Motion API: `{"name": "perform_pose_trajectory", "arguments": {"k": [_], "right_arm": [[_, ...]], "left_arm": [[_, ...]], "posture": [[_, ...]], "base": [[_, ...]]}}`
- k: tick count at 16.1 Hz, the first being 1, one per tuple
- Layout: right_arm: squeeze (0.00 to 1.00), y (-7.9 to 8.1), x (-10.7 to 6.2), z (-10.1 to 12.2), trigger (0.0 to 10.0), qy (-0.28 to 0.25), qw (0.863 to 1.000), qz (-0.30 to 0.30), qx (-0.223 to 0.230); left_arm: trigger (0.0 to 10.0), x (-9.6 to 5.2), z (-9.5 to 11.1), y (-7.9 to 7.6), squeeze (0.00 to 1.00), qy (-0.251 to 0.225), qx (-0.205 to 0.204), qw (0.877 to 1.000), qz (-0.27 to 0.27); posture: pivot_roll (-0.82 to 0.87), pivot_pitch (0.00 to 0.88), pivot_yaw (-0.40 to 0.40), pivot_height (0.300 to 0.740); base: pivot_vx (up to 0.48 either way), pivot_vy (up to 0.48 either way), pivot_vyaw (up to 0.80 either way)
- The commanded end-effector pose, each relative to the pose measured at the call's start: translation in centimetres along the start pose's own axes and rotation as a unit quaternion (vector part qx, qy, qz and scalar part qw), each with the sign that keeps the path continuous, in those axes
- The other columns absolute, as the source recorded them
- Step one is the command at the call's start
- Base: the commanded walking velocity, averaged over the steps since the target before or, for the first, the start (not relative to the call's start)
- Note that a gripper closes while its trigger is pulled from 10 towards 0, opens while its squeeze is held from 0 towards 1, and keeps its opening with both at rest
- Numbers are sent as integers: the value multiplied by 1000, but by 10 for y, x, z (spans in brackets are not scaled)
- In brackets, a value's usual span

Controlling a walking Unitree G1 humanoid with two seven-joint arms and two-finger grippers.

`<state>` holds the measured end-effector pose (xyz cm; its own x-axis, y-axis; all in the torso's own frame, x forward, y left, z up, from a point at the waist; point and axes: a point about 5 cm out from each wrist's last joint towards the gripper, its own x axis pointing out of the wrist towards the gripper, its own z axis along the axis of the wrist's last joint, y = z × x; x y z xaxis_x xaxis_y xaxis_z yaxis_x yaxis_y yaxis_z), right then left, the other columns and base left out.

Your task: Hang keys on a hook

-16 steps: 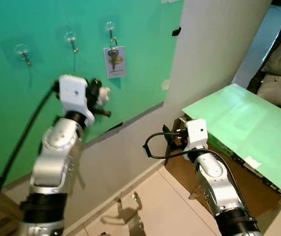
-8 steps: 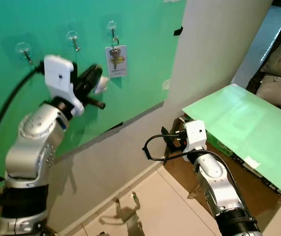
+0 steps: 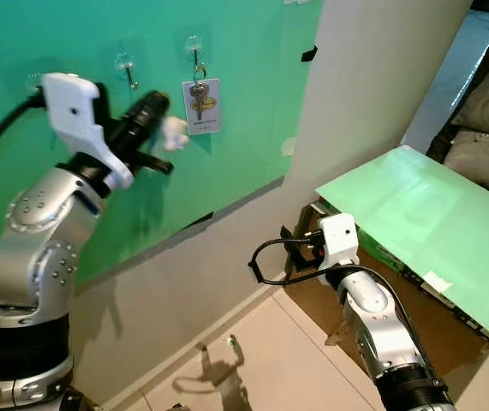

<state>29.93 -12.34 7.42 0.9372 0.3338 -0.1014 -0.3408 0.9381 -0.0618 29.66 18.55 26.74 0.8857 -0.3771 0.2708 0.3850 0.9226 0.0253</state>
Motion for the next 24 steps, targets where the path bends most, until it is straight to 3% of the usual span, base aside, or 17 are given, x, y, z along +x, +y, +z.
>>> {"name": "perform_pose_trajectory", "arguments": {"k": [1, 9, 11, 13, 14, 17, 24], "right_arm": [[220, 0, 0, -2, 10000, 5, 1000, 2, 0], [220, -1, 1, -3, 10000, 6, 1000, 6, -2], [220, -1, 1, -4, 10000, 8, 1000, 7, -3], [224, 0, 0, -5, 10000, 11, 1000, 9, -3], [220, 0, 1, -6, 10000, 12, 1000, 11, -4], [224, 0, 1, -6, 10000, 14, 1000, 13, -5], [224, 2, 0, -10, 10000, 20, 1000, 18, -4]], "left_arm": [[10000, 2, 9, 2, 0, -15, -5, 1000, 6], [10000, 5, 16, 8, 0, -29, -22, 999, 30], [10000, 3, 16, 3, 0, -23, -14, 1000, 1], [10000, -3, 2, -16, 0, 21, -8, 997, -71], [10000, -5, -5, -21, 0, 34, -4, 996, -77], [10000, -6, -9, -15, 0, 32, -17, 997, -61], [10000, -6, 15, -5, 0, -11, -26, 998, -49]], "posture": [[9, 0, -42, 740], [7, 0, -40, 740], [9, 0, -38, 740], [10, 0, -38, 740], [14, 0, -40, 740], [16, 0, -45, 740], [24, 0, -53, 740]], "base": [[0, 0, 0], [0, 0, 0], [0, 0, 0], [0, 0, 0], [0, 0, 0], [0, 0, 0], [0, 0, 0]]}}
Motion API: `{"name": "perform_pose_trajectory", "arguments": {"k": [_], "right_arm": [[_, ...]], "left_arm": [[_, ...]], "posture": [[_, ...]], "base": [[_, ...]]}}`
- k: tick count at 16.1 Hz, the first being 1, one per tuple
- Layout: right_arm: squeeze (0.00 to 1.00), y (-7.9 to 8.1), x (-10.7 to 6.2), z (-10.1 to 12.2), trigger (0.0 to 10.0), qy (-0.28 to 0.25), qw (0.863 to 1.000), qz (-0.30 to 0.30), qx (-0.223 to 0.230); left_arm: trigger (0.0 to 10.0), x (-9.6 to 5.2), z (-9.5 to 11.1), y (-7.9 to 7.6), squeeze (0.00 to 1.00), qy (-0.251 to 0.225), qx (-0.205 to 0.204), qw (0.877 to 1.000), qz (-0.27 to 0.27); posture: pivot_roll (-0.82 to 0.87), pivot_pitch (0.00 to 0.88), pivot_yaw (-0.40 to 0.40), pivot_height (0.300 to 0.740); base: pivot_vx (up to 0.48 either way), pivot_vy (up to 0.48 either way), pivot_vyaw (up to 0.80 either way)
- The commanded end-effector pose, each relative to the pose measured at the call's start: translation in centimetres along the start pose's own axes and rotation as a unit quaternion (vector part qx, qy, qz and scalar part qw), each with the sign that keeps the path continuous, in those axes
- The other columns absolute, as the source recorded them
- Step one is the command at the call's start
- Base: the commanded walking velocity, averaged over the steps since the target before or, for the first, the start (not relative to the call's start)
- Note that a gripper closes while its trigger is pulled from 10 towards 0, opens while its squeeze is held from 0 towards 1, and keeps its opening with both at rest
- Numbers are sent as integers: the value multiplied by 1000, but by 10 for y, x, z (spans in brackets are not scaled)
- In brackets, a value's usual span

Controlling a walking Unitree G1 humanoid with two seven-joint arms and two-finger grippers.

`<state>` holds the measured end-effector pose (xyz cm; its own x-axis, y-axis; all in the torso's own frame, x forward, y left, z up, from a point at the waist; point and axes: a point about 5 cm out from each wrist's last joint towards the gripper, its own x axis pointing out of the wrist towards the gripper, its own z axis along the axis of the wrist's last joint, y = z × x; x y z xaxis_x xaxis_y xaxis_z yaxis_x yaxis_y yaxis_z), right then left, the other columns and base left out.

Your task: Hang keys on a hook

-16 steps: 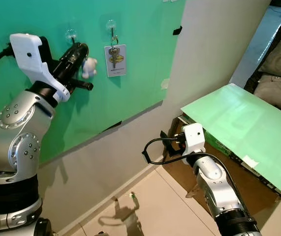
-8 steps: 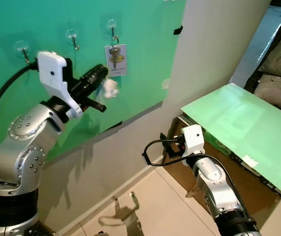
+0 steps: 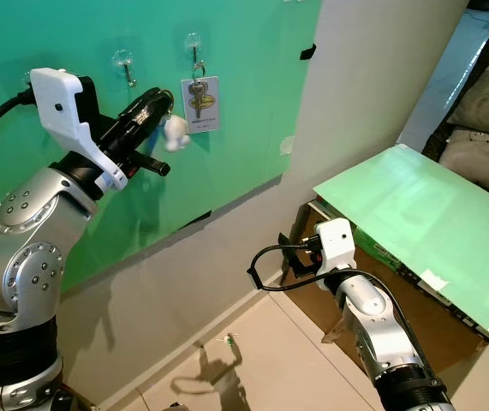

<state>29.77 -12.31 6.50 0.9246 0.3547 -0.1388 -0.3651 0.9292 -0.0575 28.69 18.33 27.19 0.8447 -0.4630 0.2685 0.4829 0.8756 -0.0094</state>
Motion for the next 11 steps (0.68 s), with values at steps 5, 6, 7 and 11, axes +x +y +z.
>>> {"name": "perform_pose_trajectory", "arguments": {"k": [5, 6, 7, 11], "right_arm": [[224, 0, 2, -1, 10000, 4, 1000, 8, -5], [227, 1, 2, 0, 10000, 2, 1000, 9, -5], [224, 1, 2, 0, 10000, 1, 1000, 9, -6], [224, 0, 2, -1, 10000, 2, 1000, 6, -4]], "left_arm": [[10000, 2, 12, 11, 0, -23, 7, 999, 43], [10000, 4, 11, 14, 0, -26, 5, 998, 55], [10000, 5, 11, 15, 0, -26, 4, 998, 58], [10000, 8, 18, 13, 0, -41, 2, 998, 54]], "posture": [[31, 0, -58, 740], [31, 0, -58, 740], [29, 0, -56, 740], [24, 0, -51, 740]], "base": [[0, 0, 0], [0, 0, 0], [0, 0, 0], [0, 0, 0]]}}
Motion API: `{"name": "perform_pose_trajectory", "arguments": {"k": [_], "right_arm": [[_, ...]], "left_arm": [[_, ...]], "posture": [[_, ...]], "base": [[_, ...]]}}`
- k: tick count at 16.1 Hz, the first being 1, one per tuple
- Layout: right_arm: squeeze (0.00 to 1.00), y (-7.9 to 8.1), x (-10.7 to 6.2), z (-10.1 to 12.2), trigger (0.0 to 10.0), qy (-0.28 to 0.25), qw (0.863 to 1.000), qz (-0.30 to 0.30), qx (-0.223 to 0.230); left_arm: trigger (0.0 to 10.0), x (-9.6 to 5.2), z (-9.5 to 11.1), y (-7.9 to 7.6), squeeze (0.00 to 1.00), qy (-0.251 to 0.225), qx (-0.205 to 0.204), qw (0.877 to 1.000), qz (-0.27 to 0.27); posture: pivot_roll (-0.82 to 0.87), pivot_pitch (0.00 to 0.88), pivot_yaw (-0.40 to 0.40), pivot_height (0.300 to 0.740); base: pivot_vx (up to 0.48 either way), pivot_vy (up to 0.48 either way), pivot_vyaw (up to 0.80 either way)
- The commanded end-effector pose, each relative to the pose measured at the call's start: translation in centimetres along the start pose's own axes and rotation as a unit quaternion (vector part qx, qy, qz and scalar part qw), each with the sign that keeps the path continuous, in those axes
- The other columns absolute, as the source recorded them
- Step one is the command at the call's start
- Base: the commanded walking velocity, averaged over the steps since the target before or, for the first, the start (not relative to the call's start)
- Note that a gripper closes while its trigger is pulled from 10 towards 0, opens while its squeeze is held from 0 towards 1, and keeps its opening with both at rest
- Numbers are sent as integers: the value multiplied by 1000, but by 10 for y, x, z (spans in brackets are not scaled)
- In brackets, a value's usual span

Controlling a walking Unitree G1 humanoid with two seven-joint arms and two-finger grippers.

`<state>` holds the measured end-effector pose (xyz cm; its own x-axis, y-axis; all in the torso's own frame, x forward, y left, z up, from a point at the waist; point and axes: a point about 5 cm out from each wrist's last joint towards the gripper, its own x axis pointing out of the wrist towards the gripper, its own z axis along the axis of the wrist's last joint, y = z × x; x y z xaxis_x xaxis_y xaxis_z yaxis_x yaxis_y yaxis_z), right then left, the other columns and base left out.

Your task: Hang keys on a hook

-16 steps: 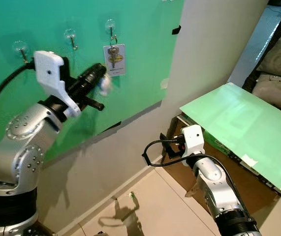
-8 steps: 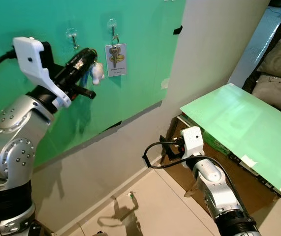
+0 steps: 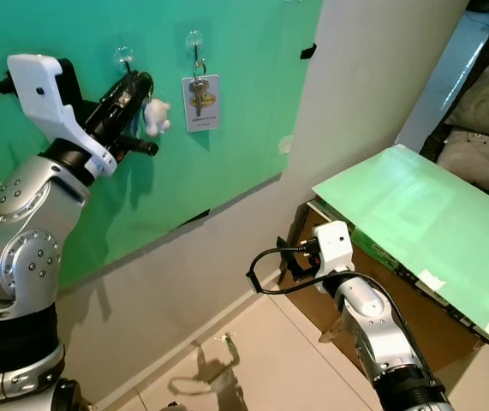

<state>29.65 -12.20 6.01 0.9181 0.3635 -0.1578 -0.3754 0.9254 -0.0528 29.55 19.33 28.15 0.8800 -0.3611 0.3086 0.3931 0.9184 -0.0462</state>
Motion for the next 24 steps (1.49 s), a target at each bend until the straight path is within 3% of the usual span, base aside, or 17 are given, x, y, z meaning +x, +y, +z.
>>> {"name": "perform_pose_trajectory", "arguments": {"k": [1, 3, 4, 6, 18, 21, 24], "right_arm": [[227, -1, 2, 4, 10000, -7, 1000, 0, -5], [224, -1, 3, 3, 10000, -7, 1000, 0, -5], [224, -1, 3, 3, 10000, -5, 1000, 1, -5], [224, 0, 4, 3, 10000, -6, 1000, 3, -5], [220, -2, 2, -3, 10000, 5, 1000, 9, -12], [227, -1, 2, -4, 10000, 8, 1000, 11, -12], [224, -1, 2, -4, 10000, 9, 1000, 11, -12]], "left_arm": [[10000, 3, 12, -2, 0, -22, 6, 1000, -9], [10000, 2, 9, -5, 0, -10, 13, 999, -28], [10000, -1, -7, -10, 0, 36, 26, 998, -48], [10000, -3, -15, -11, 0, 45, 22, 998, -43], [10000, -1, 23, -18, 0, -17, 16, 998, -58], [10000, -2, 24, -16, 0, -18, 9, 999, -50], [10000, -1, 14, -4, 0, -3, -4, 1000, -12]], "posture": [[25, 0, -48, 740], [28, 0, -46, 740], [32, 0, -47, 740], [32, 0, -48, 740], [41, 0, -59, 740], [43, 0, -60, 740], [41, 0, -58, 740]], "base": [[0, 0, 0], [0, 0, 0], [0, 0, 0], [0, 0, 0], [0, 0, 0], [0, 0, 0], [0, 0, 0]]}}
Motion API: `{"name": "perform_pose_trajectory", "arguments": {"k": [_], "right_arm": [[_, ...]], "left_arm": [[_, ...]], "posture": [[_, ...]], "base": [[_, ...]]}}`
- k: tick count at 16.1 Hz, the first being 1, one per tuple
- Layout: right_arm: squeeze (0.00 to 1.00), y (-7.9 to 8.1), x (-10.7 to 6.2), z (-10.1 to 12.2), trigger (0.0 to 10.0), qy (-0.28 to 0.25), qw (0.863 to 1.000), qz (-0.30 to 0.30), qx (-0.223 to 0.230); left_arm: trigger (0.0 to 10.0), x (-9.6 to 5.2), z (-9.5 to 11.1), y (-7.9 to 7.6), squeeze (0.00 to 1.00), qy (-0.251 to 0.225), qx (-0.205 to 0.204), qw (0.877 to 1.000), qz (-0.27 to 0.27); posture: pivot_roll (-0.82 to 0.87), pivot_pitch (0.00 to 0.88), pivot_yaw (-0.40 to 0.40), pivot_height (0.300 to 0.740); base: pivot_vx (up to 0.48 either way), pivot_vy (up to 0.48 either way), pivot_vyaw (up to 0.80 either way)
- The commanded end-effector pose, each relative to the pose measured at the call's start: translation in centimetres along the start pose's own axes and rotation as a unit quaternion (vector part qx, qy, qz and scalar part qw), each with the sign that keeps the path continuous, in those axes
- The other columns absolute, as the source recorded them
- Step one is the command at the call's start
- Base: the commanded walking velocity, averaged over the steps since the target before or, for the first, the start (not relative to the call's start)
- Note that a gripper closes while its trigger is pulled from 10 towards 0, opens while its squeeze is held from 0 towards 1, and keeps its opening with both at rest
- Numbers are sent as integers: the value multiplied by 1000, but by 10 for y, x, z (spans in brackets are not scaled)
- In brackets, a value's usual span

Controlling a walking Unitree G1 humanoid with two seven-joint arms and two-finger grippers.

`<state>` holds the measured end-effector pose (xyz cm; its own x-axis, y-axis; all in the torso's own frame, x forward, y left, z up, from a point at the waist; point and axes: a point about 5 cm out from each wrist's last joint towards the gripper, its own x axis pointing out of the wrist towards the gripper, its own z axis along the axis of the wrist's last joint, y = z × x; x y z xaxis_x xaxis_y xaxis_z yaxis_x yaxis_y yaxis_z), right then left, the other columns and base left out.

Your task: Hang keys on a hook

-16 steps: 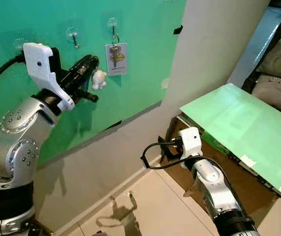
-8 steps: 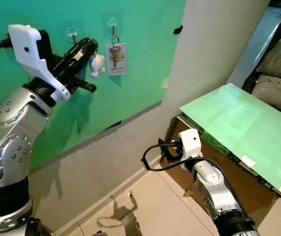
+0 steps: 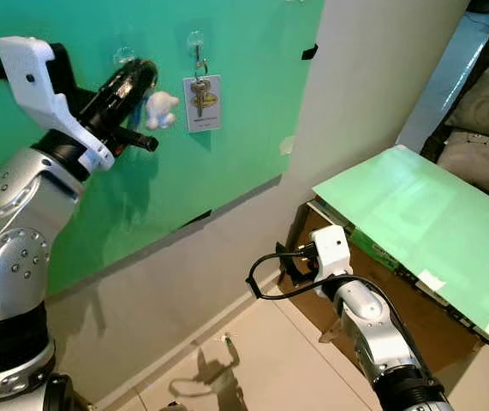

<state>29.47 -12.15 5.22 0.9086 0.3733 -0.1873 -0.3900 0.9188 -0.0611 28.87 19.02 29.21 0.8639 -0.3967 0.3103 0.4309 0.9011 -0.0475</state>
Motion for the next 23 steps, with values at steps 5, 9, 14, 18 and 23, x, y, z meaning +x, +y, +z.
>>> {"name": "perform_pose_trajectory", "arguments": {"k": [5, 9, 14, 18, 23], "right_arm": [[224, -3, 2, 3, 10000, -4, 1000, 0, -5], [224, -3, 1, 2, 10000, -3, 1000, -1, -5], [227, -3, 1, 1, 10000, 0, 1000, 2, -6], [227, -3, 1, 1, 10000, 3, 1000, 4, -8], [224, -3, 0, -1, 10000, 7, 1000, 5, -9]], "left_arm": [[10000, 4, -3, 11, 0, 2, -13, 999, 38], [10000, 3, -1, 19, 0, -4, -24, 998, 59], [10000, -1, -5, 29, 0, -6, -52, 995, 89], [10000, -4, -8, 34, 0, -2, -60, 993, 100], [10000, -4, -16, 44, 0, 3, -129, 982, 141]], "posture": [[31, 0, -50, 740], [29, 0, -47, 740], [35, 0, -54, 740], [34, 0, -57, 740], [33, 0, -58, 740]], "base": [[0, 0, 0], [0, 0, 0], [0, 0, 0], [0, 0, 0], [0, 0, 0]]}}
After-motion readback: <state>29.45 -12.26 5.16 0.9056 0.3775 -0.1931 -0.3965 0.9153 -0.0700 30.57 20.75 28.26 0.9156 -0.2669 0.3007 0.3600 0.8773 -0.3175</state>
